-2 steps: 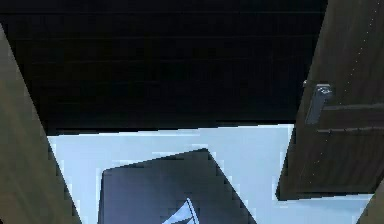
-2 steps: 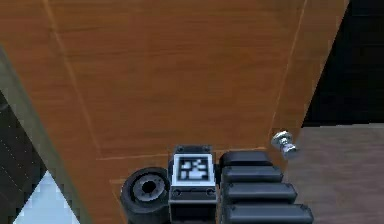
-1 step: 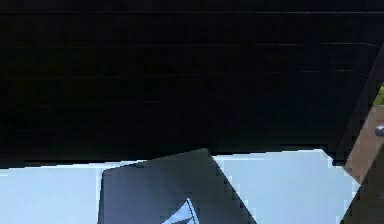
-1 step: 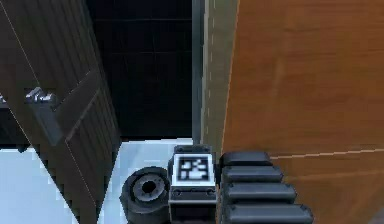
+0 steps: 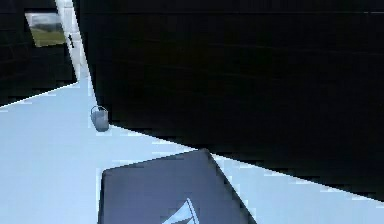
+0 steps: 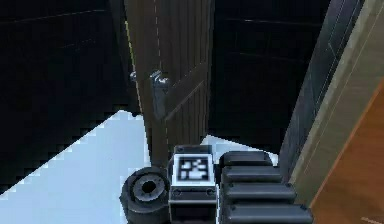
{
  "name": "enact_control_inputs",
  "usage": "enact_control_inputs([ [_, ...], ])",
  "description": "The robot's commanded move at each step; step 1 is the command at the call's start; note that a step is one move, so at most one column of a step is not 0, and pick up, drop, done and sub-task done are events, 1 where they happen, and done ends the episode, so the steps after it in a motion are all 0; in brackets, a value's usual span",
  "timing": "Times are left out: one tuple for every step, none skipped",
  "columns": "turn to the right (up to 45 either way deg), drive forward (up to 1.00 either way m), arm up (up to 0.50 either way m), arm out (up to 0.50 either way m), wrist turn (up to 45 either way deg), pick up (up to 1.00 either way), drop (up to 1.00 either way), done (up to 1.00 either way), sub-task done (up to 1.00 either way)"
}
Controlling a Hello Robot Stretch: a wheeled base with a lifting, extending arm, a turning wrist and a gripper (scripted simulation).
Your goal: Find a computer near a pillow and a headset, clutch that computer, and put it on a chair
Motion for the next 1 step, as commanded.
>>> enact_control_inputs([
  [0.0,0.35,0.0,0.0,0.0,0.0,0.0,0.0,0.0],
])
